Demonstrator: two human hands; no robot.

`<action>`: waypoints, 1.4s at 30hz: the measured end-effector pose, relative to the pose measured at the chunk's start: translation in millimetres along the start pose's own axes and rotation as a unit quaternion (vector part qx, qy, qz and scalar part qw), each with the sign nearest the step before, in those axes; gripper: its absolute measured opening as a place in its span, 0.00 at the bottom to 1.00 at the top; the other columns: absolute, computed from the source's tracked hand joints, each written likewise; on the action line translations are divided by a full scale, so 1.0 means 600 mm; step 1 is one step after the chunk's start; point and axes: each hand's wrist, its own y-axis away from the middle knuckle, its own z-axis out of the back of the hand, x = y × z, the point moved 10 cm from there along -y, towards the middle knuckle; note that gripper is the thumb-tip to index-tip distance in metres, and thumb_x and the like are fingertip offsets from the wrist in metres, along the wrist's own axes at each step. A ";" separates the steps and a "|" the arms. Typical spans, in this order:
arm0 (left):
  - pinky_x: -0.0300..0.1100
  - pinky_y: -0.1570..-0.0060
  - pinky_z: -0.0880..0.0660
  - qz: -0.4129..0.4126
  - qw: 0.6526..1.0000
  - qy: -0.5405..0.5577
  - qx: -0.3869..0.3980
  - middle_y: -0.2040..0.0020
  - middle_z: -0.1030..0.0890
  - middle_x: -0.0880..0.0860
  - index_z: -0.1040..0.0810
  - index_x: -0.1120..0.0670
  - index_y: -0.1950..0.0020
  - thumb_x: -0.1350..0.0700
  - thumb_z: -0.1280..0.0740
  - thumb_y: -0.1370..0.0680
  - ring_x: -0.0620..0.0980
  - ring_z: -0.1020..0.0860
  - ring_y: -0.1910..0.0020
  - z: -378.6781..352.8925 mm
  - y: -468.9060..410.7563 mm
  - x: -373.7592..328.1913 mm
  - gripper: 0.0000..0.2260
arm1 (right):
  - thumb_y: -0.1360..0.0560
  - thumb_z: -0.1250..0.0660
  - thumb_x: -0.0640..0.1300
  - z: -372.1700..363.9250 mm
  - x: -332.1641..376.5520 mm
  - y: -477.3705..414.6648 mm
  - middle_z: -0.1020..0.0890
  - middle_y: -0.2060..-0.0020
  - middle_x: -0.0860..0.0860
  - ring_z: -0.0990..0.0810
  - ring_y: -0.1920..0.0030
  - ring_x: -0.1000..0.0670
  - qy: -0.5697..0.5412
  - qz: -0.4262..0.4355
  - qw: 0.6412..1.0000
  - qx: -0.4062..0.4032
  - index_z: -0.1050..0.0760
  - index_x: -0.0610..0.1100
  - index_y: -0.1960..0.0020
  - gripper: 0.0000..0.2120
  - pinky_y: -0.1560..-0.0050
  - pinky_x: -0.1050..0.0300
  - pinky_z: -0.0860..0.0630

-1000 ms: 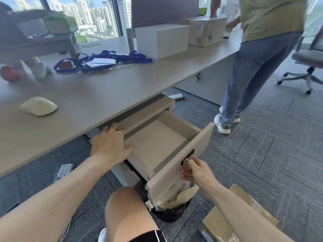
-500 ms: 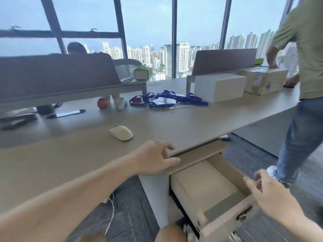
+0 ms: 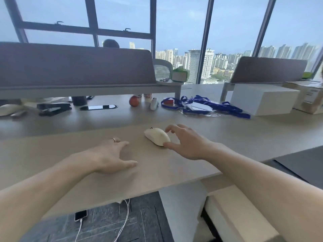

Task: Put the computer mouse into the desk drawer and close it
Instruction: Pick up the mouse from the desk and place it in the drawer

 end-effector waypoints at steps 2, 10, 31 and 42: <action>0.48 0.25 0.43 0.014 1.000 -0.001 0.007 0.19 0.45 0.49 0.45 0.42 0.19 0.25 0.38 0.31 0.51 0.44 0.21 -0.015 -0.005 0.016 0.44 | 0.27 0.37 0.64 -0.024 0.009 -0.050 0.30 0.33 0.51 0.30 0.34 0.47 -0.006 0.002 1.000 0.004 0.35 0.58 0.30 0.28 0.36 0.47 0.30; 0.62 0.27 0.47 0.006 0.993 -0.106 -0.056 0.20 0.42 0.49 0.47 0.38 0.20 0.21 0.57 0.32 0.51 0.48 0.22 -0.029 -0.003 0.009 0.43 | 0.29 0.38 0.65 -0.102 -0.003 -0.141 0.34 0.29 0.48 0.31 0.30 0.44 -0.003 0.011 1.000 0.002 0.38 0.60 0.27 0.32 0.30 0.46 0.33; 0.52 0.27 0.46 -0.140 0.986 0.046 -0.084 0.20 0.41 0.48 0.45 0.44 0.20 0.30 0.43 0.24 0.49 0.46 0.22 -0.052 0.047 -0.243 0.36 | 0.23 0.34 0.46 0.070 -0.180 0.101 0.28 0.33 0.48 0.26 0.37 0.44 0.024 -0.057 0.994 -0.089 0.29 0.51 0.28 0.23 0.39 0.59 0.36; 0.49 0.25 0.42 -0.305 0.950 0.057 -0.035 0.21 0.41 0.49 0.44 0.48 0.20 0.37 0.38 0.22 0.51 0.45 0.23 -0.209 0.121 -0.532 0.35 | 0.26 0.31 0.49 0.147 -0.349 0.405 0.23 0.36 0.48 0.25 0.44 0.52 0.021 -0.197 0.969 -0.144 0.33 0.53 0.27 0.29 0.44 0.58 0.32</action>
